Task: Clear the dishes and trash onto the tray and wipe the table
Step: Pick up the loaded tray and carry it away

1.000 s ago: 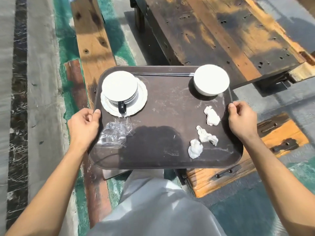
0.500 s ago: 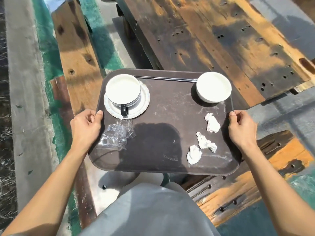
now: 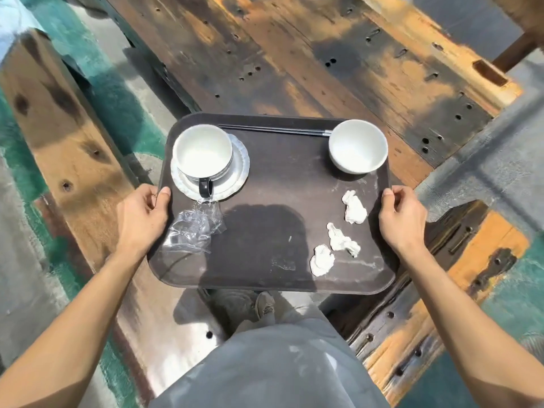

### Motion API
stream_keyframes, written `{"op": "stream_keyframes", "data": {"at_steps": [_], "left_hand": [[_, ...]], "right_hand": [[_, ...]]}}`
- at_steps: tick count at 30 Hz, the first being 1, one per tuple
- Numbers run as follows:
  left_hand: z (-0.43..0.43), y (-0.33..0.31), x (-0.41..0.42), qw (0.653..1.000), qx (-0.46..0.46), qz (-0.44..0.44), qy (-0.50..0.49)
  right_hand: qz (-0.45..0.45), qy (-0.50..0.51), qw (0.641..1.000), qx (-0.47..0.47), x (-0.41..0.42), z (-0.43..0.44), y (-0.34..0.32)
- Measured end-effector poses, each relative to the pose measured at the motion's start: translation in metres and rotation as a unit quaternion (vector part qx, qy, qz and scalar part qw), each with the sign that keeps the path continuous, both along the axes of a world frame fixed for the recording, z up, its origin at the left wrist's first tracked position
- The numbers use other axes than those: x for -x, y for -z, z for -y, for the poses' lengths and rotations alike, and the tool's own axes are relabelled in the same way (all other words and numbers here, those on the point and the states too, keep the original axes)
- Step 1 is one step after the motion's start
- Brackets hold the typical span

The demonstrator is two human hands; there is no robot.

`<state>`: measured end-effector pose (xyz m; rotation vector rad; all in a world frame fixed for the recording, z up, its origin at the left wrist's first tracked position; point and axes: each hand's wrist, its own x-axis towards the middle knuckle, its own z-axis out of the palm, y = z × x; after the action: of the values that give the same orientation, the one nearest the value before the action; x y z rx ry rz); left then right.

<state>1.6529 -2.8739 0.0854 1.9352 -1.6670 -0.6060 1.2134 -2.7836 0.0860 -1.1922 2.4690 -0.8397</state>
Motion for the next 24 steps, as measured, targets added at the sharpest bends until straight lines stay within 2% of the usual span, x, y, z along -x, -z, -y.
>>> {"op": "stream_keyframes", "data": {"at_steps": [4, 13, 24], "left_hand": [[0.072, 0.01, 0.029, 0.998, 0.001, 0.044, 0.039], [0.217, 0.036, 0.097, 0.985, -0.021, 0.075, 0.157], [0.352, 0.094, 0.16, 0.945, -0.07, 0.123, 0.295]], "right_hand": [[0.019, 0.045, 0.999, -0.001, 0.016, 0.031, 0.02], [0.047, 0.155, 0.987, 0.005, 0.044, 0.083, 0.053], [0.057, 0.294, 0.954, -0.009, 0.042, 0.119, 0.113]]}}
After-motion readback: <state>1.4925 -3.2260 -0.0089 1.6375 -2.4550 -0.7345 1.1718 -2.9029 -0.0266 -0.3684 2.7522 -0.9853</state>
